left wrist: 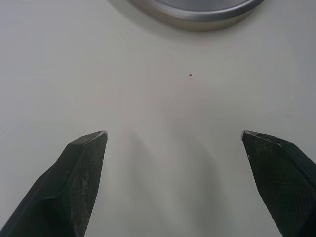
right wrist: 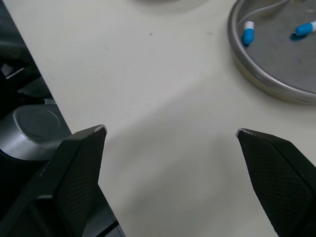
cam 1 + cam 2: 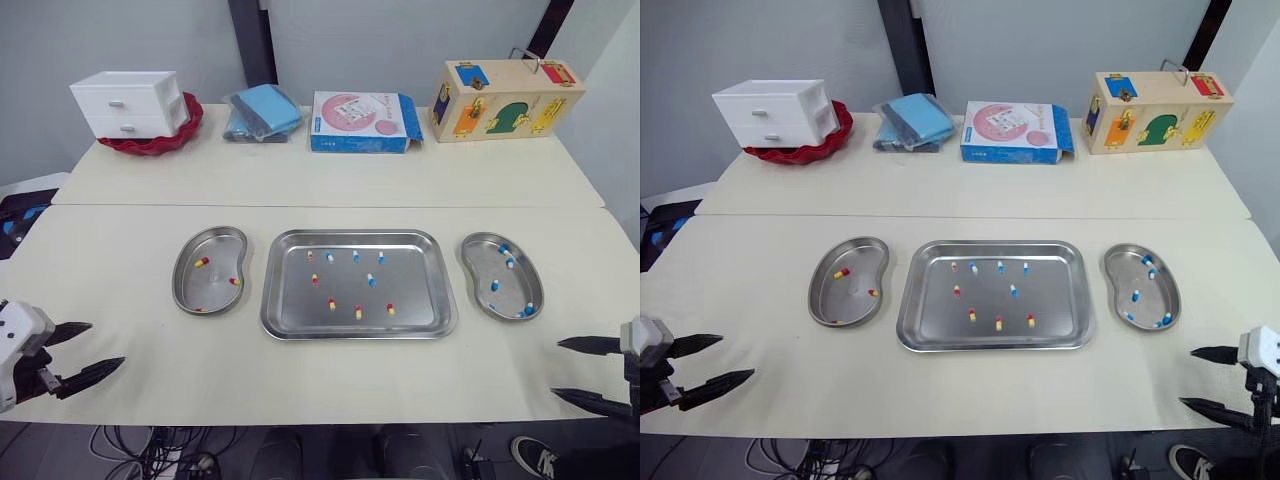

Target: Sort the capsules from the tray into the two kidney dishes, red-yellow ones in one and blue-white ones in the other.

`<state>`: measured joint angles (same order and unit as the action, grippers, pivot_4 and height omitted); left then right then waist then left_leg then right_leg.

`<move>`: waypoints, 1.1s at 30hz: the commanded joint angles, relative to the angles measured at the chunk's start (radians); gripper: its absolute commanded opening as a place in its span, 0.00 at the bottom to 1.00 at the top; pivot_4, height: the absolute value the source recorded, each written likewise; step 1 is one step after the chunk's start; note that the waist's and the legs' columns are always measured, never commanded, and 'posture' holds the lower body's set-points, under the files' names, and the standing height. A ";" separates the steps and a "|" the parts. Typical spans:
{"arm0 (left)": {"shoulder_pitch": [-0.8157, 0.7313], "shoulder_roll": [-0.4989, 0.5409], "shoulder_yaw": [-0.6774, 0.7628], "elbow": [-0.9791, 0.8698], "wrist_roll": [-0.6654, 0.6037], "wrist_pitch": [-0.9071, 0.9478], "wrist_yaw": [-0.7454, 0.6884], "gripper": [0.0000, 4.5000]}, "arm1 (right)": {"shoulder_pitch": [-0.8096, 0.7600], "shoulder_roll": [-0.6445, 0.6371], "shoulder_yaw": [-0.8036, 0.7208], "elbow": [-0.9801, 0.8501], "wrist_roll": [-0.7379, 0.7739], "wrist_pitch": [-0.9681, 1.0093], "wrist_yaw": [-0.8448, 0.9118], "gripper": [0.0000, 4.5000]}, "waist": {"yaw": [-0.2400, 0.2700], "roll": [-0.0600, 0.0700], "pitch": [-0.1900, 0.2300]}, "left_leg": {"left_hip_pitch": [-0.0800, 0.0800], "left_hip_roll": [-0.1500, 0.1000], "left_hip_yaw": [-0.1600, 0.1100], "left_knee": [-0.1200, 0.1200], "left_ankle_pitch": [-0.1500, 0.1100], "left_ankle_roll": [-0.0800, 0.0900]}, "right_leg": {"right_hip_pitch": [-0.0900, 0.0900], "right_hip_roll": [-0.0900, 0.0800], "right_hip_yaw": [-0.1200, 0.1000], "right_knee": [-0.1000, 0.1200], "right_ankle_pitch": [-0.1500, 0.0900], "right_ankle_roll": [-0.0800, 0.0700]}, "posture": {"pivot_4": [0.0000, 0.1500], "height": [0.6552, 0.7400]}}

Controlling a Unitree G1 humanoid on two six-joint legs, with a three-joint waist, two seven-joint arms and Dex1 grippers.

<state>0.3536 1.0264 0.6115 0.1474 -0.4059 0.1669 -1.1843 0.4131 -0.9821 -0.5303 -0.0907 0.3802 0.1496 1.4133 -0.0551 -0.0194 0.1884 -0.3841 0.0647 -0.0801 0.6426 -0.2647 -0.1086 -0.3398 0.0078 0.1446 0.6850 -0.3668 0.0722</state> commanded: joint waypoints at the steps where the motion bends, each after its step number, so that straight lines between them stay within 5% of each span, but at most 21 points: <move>1: -0.045 0.031 -0.036 -0.091 -0.020 0.031 -0.035 1.00 | 0.040 0.046 -0.008 -0.136 0.064 0.033 -0.026 0.99 | 0.001 0.000 0.000 | 0.000 0.000 0.000 0.000 0.000 0.000 | 0.000 0.000 0.000 0.000 0.000 0.000 | 1.00 1.00; 7: -0.193 0.063 -0.185 -0.268 -0.068 0.125 -0.083 1.00 | 0.109 0.147 0.036 -0.335 0.117 0.090 -0.118 0.99 | 0.008 0.000 0.000 | 0.000 0.000 -0.001 0.001 0.000 0.000 | 0.002 0.000 -0.001 0.000 0.000 0.000 | 1.00 1.00; 16: -0.597 -0.028 -0.497 -0.253 -0.049 0.133 -0.139 1.00 | 0.107 0.274 0.140 -0.481 0.113 0.074 -0.272 0.99 | 0.013 0.001 0.000 | 0.000 0.000 -0.002 0.002 0.000 0.000 | 0.002 0.000 -0.001 0.000 0.000 0.000 | 1.00 1.00; 33: -0.950 -0.338 -0.781 0.123 0.154 -0.051 -0.179 1.00 | 0.107 0.376 0.263 -0.532 0.034 -0.033 -0.448 0.99 | 0.023 0.001 0.000 | 0.000 -0.001 -0.003 0.003 0.000 0.000 | 0.002 0.001 -0.002 0.004 0.000 0.000 | 1.00 1.00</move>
<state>-0.5748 0.6960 -0.1654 0.2501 -0.2686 0.1506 -1.3640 0.5211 -0.6092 -0.2669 -0.5852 0.4143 0.1370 0.9814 -0.0326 -0.0189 0.1880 -0.3839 0.0638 -0.0834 0.6458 -0.2646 -0.1085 -0.3380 0.0083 0.1423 0.6894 -0.3665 0.0723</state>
